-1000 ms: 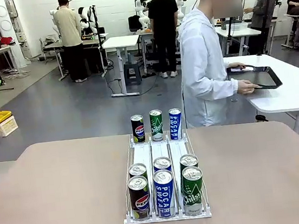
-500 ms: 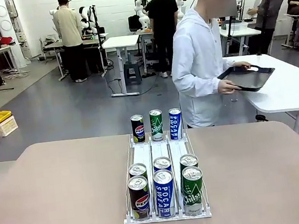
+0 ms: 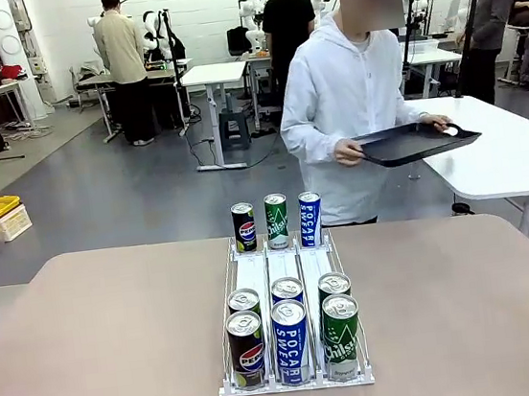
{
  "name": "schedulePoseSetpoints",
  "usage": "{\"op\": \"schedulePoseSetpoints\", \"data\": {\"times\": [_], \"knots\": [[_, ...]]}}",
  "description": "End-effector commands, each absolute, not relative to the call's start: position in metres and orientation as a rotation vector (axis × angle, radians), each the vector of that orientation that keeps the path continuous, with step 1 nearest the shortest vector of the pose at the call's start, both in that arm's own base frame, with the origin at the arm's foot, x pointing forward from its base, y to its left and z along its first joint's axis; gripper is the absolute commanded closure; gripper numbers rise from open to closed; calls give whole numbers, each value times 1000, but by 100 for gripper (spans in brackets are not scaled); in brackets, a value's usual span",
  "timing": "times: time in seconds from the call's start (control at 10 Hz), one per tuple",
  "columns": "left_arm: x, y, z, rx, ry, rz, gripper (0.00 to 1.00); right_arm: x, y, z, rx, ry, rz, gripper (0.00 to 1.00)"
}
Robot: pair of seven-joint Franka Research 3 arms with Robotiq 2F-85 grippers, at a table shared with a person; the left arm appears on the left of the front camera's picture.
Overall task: Retrieve and hand over the desired beverage to the person.
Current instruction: Pick up a can of the same type that the person held from the Automatic Can Dispenser.
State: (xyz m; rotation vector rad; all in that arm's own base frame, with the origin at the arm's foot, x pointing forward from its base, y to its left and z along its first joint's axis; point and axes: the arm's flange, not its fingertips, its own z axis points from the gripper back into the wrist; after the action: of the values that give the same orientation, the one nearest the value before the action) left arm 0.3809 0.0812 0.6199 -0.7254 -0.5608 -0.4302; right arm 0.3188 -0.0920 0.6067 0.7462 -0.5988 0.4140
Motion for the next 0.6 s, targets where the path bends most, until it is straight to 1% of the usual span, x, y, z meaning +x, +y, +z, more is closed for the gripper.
{"op": "schedulePoseSetpoints", "data": {"times": [0.0, 0.5], "knots": [[382, 83, 620, -737, -570, -452, 0, 322, -92, 609, 764, -610, 433, 0], [382, 83, 620, -737, -570, -452, 0, 322, -92, 609, 764, -610, 433, 0]]}}
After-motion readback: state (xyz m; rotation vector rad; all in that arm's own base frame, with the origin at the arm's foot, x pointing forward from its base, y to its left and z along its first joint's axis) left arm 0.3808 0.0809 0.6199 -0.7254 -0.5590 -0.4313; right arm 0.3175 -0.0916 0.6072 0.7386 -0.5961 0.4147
